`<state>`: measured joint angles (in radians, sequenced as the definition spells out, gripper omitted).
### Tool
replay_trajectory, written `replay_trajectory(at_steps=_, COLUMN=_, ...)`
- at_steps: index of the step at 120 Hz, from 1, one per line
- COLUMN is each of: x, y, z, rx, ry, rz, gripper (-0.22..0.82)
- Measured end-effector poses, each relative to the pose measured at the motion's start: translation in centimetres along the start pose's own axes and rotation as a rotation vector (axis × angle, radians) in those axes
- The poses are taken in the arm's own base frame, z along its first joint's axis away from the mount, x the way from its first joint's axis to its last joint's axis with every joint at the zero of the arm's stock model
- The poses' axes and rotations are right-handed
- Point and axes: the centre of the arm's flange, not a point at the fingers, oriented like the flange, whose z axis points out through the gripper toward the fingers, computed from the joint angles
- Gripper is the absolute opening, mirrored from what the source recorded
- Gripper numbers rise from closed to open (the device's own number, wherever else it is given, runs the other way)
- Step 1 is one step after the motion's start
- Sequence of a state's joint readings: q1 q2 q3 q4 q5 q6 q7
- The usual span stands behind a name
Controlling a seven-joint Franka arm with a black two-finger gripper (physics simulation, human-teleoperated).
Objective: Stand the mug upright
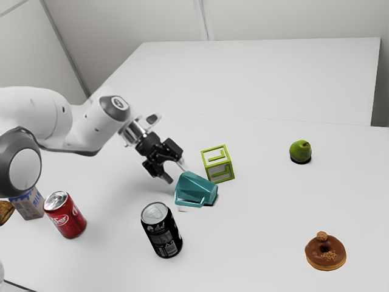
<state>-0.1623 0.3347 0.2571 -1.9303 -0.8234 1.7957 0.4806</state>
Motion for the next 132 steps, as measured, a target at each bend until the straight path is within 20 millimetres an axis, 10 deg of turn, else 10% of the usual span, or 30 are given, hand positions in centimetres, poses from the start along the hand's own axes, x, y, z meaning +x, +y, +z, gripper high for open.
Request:
replay_trajectory(at_steps=46, x=0.1, y=1.6, z=2.5, rx=-0.055, ry=0.021, rz=0.061, gripper=0.56)
replay_trajectory(at_steps=90, x=0.1, y=2.8, z=2.5, rx=-0.067, ry=0.039, rz=0.062, gripper=-0.01)
replay_trajectory(at_steps=132, x=0.0, y=4.2, z=2.0, rx=-0.061, ry=0.034, rz=0.035, gripper=-0.16)
